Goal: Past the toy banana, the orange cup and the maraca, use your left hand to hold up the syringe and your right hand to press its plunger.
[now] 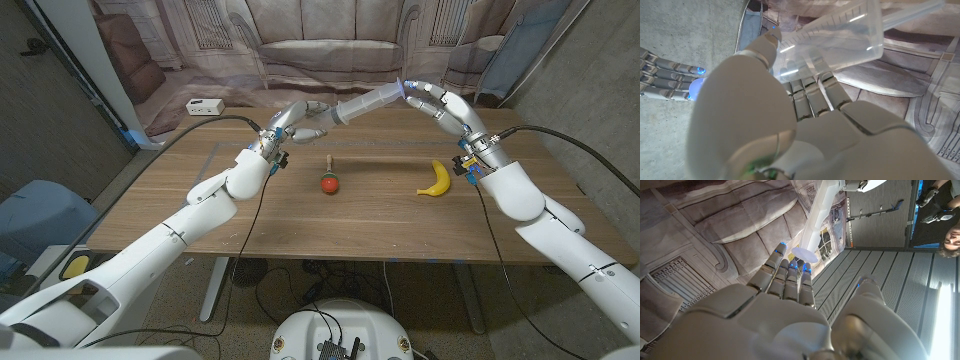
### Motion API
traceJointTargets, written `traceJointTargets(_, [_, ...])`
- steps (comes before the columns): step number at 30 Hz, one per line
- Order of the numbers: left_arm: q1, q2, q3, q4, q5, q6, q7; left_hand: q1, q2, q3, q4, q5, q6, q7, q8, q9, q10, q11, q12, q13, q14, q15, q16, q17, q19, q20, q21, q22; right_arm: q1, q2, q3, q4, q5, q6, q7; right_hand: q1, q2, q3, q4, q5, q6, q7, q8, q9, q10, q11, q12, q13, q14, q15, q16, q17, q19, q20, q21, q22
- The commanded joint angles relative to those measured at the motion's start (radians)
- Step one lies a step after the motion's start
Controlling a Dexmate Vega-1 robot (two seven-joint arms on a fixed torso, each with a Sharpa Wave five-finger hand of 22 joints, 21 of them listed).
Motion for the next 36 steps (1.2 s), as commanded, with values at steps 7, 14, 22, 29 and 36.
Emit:
traceJointTargets(7, [-0.014, -0.014, 0.011, 0.03, -0.007, -0.028, -0.001, 0.04, 0.064, 0.039, 0.032, 0.006, 0.01, -0.001, 0.004, 0.003, 0.007, -0.003, -0.003, 0.006, 0.033, -0.038, 0.004, 0.002, 0.007, -0.012, 0.009, 0.005, -0.016, -0.009, 0.006, -0.026, -0.001, -0.02, -0.005, 0.015, 0.003, 0.012, -0.001, -0.002, 0.014, 0.003, 0.007, 0.002, 0.015, -0.001, -0.003, 0.002, 0.018, -0.002, -0.005, 0.001, 0.013, -0.001, 0.0, 0.004])
traceJointTargets(14, [-0.024, -0.02, 0.017, 0.042, -0.006, -0.039, -0.004, 0.041, 0.064, 0.04, 0.031, 0.007, 0.012, -0.001, 0.004, 0.003, 0.007, -0.004, -0.005, 0.007, 0.032, -0.038, 0.004, 0.002, 0.007, -0.012, 0.012, 0.005, -0.023, -0.015, 0.008, -0.032, 0.008, -0.027, 0.004, 0.016, 0.007, 0.014, 0.001, -0.003, 0.025, 0.003, 0.01, 0.001, 0.028, 0.0, 0.0, 0.002, 0.031, -0.001, -0.001, 0.003, 0.022, 0.003, 0.002, 0.004])
traceJointTargets(22, [-0.031, -0.022, 0.02, 0.042, -0.001, -0.04, -0.009, 0.041, 0.063, 0.041, 0.031, 0.007, 0.013, 0.0, 0.003, 0.004, 0.008, -0.001, -0.006, 0.008, 0.034, -0.038, 0.004, 0.002, 0.006, -0.013, 0.014, 0.004, -0.024, -0.017, 0.006, -0.028, 0.018, -0.021, 0.009, 0.019, 0.011, 0.017, 0.001, -0.003, 0.035, 0.004, 0.012, 0.001, 0.036, 0.0, 0.001, 0.002, 0.037, -0.003, 0.0, 0.003, 0.031, 0.002, 0.004, 0.004])
traceJointTargets(29, [-0.03, -0.018, 0.019, 0.033, 0.005, -0.035, -0.011, 0.039, 0.063, 0.04, 0.031, 0.007, 0.013, -0.002, 0.003, 0.004, 0.009, -0.003, -0.007, 0.009, 0.034, -0.038, 0.005, 0.002, 0.006, -0.012, 0.016, 0.004, -0.02, -0.014, 0.005, -0.022, 0.017, -0.008, 0.009, 0.019, 0.013, 0.018, 0.002, -0.004, 0.037, 0.004, 0.012, 0.001, 0.036, 0.0, -0.001, 0.002, 0.038, -0.004, 0.0, 0.004, 0.032, 0.002, 0.004, 0.004])
traceJointTargets(36, [-0.029, -0.016, 0.018, 0.025, 0.007, -0.032, -0.014, 0.038, 0.064, 0.041, 0.033, 0.008, 0.013, 0.001, 0.002, 0.004, 0.009, -0.002, -0.008, 0.009, 0.033, -0.037, 0.004, 0.003, 0.004, -0.012, 0.017, 0.004, -0.025, -0.023, 0.008, -0.028, 0.013, -0.01, 0.017, 0.021, 0.015, 0.02, 0.002, -0.004, 0.037, 0.004, 0.01, 0.001, 0.037, 0.0, -0.002, 0.002, 0.04, -0.002, 0.0, 0.004, 0.034, 0.003, 0.003, 0.004])
